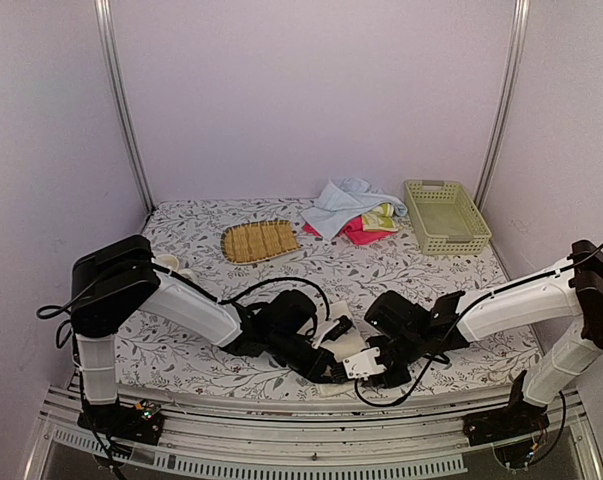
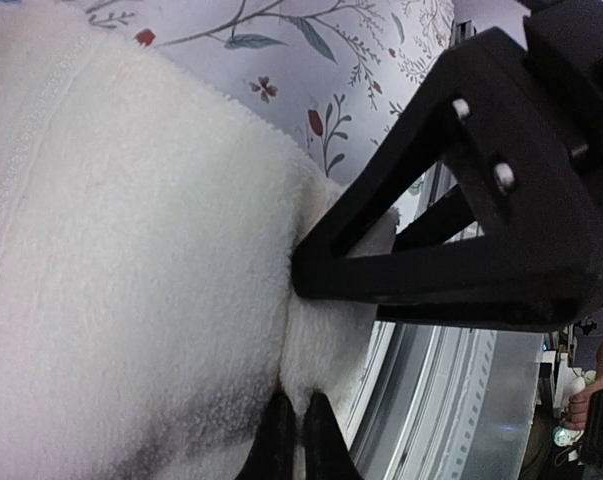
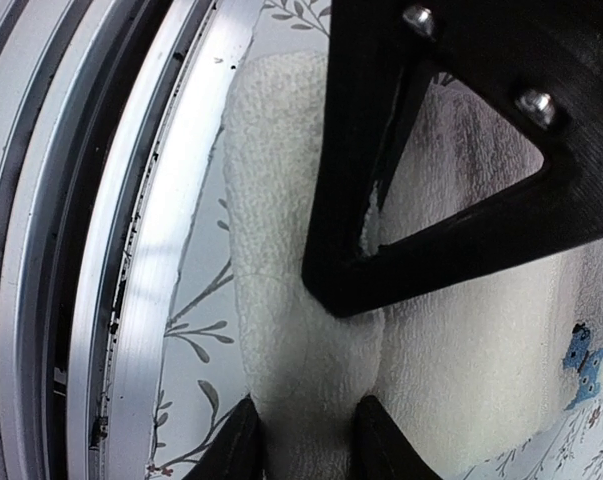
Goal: Roll the towels
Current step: Roll the towel at the center of the board.
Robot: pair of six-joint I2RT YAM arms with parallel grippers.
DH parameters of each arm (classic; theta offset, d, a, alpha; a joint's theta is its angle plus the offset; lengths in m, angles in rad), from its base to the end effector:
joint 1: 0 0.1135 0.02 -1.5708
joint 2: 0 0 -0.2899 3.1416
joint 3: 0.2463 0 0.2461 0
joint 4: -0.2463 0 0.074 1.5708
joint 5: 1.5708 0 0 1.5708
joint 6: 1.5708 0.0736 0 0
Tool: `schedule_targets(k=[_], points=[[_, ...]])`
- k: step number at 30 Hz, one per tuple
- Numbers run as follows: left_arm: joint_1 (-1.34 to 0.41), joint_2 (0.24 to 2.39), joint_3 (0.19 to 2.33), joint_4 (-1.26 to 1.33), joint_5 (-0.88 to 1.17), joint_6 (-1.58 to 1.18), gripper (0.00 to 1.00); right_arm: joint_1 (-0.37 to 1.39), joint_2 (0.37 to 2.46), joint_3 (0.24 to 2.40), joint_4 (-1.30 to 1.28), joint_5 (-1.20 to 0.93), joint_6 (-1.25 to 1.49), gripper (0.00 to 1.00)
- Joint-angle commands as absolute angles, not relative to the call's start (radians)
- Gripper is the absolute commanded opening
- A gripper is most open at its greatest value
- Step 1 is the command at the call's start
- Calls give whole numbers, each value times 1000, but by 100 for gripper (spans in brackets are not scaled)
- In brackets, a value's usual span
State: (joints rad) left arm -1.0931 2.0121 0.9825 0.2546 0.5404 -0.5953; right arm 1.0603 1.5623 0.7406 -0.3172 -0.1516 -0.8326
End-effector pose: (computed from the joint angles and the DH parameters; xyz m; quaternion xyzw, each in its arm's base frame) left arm 0.1577 -0.3870 0.1060 0.3191 0.8356 -0.4426 0.0641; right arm 0.1298 0.2545 0.1362 -0.7997 0.5562 0.0978 0.2039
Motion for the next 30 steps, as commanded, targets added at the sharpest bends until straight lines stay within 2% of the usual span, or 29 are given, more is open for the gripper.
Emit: schedule_targets(k=[1,4,6,11,17,21,26,30], points=[[-1082,2030,966,180,511,-579,0,1069,1603,724,-340,-139,-847,29],[-1081,1980,927,200,471,-567,0,1067,1618,729,-379,-165,-853,17],[-1083,1902,882,221,431,-551,7,1068,1622,736,-414,-193,-856,12],[-1138,1704,737,244,223,-477,22,1065,1647,795,-532,-302,-858,8],[-1343,1536,622,242,-189,-358,24,1008,1765,946,-694,-467,-853,6],[-1498,1556,623,216,-415,-272,22,931,1895,1070,-824,-560,-886,5],[-1612,1678,732,155,-550,-135,21,862,2077,1201,-995,-642,-953,5],[-1614,1773,848,126,-618,-79,29,856,2128,1258,-1032,-647,-973,4]])
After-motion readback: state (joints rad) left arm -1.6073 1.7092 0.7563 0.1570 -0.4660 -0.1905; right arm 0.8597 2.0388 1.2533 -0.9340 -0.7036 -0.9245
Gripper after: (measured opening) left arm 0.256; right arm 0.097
